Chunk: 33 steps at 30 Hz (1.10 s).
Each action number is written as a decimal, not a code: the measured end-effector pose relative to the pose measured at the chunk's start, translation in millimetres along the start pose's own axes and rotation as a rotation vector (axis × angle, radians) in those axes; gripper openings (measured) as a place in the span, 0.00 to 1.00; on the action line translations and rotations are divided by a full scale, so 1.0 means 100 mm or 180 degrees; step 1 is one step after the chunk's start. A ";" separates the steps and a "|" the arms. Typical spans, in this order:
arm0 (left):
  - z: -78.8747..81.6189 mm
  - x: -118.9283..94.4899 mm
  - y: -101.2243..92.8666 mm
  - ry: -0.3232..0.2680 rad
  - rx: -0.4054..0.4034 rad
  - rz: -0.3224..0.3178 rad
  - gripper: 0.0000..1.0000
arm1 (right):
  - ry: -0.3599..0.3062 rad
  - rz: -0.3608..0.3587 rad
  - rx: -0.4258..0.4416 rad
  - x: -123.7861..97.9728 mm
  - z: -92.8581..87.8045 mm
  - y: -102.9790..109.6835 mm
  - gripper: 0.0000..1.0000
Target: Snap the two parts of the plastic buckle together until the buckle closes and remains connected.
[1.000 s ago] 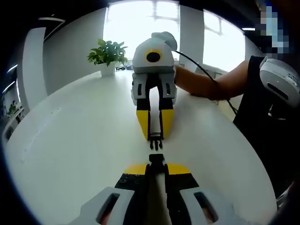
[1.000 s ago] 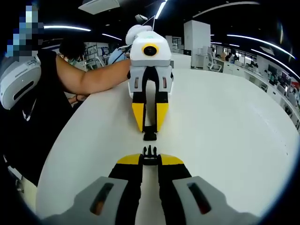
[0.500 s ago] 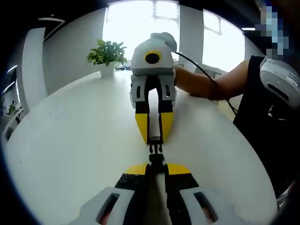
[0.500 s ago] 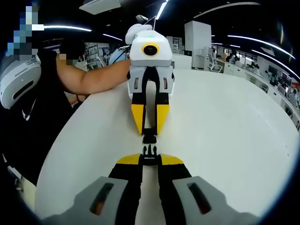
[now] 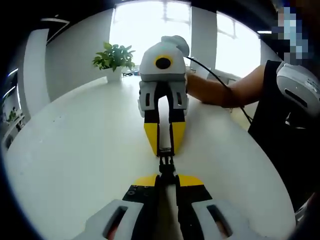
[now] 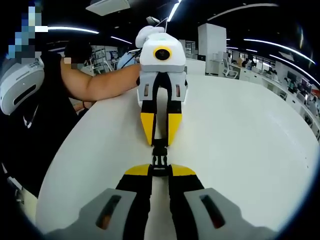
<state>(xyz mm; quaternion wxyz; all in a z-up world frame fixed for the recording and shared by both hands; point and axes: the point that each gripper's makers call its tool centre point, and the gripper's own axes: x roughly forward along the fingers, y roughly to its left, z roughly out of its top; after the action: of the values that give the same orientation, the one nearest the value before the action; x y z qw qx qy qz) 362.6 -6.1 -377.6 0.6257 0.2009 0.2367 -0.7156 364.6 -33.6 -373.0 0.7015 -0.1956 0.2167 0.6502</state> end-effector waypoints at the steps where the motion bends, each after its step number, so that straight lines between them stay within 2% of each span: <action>1: 0.00 0.00 0.00 0.0000 -0.0001 -0.0001 0.11 | -0.0001 -0.0001 -0.0001 0.00 0.00 0.00 0.12; 16: 0.00 -0.01 0.01 -0.0039 0.0005 -0.0026 0.11 | -0.0077 0.0024 0.0012 -0.01 0.02 0.02 0.12; 33: 0.00 0.01 0.02 -0.0044 0.0015 -0.0029 0.11 | -0.0071 0.0022 -0.0003 0.04 0.01 0.00 0.11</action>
<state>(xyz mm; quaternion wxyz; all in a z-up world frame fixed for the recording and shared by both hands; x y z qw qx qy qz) 364.0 -7.3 -378.3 0.6236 0.1963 0.2316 -0.7203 364.7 -30.0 -374.2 0.7015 -0.1878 0.2092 0.6549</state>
